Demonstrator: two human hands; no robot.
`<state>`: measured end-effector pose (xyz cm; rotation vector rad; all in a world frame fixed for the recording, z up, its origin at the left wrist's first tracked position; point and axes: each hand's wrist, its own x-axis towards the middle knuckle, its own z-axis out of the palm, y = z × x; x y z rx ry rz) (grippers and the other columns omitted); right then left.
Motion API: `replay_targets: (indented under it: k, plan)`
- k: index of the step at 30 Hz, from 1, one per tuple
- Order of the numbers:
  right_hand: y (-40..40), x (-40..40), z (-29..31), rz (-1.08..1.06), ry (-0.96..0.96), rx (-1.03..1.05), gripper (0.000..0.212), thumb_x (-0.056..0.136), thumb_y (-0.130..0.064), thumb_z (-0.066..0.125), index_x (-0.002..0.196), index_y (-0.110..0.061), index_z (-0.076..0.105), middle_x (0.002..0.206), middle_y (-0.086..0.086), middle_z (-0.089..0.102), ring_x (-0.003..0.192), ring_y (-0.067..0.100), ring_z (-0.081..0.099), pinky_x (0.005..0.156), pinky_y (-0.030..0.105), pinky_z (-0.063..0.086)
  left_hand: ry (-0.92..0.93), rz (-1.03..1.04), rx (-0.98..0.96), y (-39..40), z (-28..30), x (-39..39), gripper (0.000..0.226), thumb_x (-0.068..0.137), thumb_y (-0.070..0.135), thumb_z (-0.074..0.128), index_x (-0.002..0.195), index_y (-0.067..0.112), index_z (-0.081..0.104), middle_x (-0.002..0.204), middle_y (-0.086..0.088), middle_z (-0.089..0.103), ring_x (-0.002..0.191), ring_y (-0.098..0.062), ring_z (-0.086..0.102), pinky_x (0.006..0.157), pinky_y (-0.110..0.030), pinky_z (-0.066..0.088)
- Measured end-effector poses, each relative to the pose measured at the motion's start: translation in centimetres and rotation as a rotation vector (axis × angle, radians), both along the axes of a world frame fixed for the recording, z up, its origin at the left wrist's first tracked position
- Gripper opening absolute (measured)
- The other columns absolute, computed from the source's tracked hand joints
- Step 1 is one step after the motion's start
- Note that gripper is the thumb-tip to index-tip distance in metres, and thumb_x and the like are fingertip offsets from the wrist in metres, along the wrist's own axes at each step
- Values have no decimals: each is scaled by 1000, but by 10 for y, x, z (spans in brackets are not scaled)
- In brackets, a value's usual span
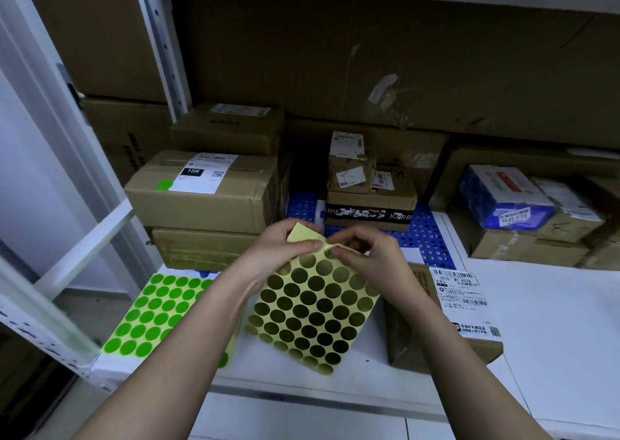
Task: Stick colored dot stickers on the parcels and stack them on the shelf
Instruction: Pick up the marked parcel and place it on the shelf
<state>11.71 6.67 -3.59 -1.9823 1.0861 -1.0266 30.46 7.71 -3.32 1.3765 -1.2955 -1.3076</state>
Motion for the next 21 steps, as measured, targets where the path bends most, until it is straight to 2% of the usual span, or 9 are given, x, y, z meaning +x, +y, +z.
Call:
replay_targets:
  k: [2, 8, 14, 16, 19, 21]
  plan:
    - [0, 0, -1, -5, 1, -19, 22, 79, -12, 75, 85, -32, 68, 86, -8, 65, 76, 0, 57, 69, 11, 44, -8, 6, -3, 0, 1, -1, 20, 81, 14, 71, 98, 25, 66, 75, 8, 65, 57, -4, 53, 44, -18, 33]
    - [-3, 3, -4, -9, 3, -54, 17, 77, -6, 76, 81, -22, 70, 94, -1, 62, 86, -1, 57, 77, 9, 44, -21, 48, 3, -1, -5, -2, 18, 81, 15, 71, 95, 25, 66, 67, 12, 64, 51, 0, 53, 42, -17, 33]
    - [-1, 5, -4, -16, 25, -46, 16, 78, -9, 76, 81, -23, 70, 99, -6, 61, 98, -4, 54, 86, 6, 39, 83, 161, 33, -1, -15, -4, 16, 81, 8, 70, 97, 12, 67, 70, 2, 66, 47, -1, 57, 39, -14, 37]
    - [-1, 6, -5, -22, 6, -31, 16, 78, -10, 76, 80, -25, 70, 99, -7, 61, 99, -4, 54, 87, 4, 37, 105, 199, 54, -2, -21, -4, 13, 81, 8, 71, 93, 13, 68, 71, 0, 67, 50, -5, 59, 41, -16, 39]
    - [1, 5, -4, -36, -93, 1, 18, 78, -8, 75, 79, -26, 70, 99, -4, 64, 97, -5, 56, 87, 5, 37, 146, 242, 108, -4, -32, -2, 17, 80, 10, 72, 97, 11, 69, 83, -6, 71, 65, -15, 64, 55, -24, 47]
    - [3, 3, -5, -63, -167, 21, 20, 80, -6, 74, 81, -26, 70, 100, -3, 64, 96, -7, 57, 85, 6, 39, 197, 312, 150, -7, -39, 0, 19, 80, 7, 71, 99, 8, 68, 84, -9, 70, 68, -18, 65, 56, -23, 50]
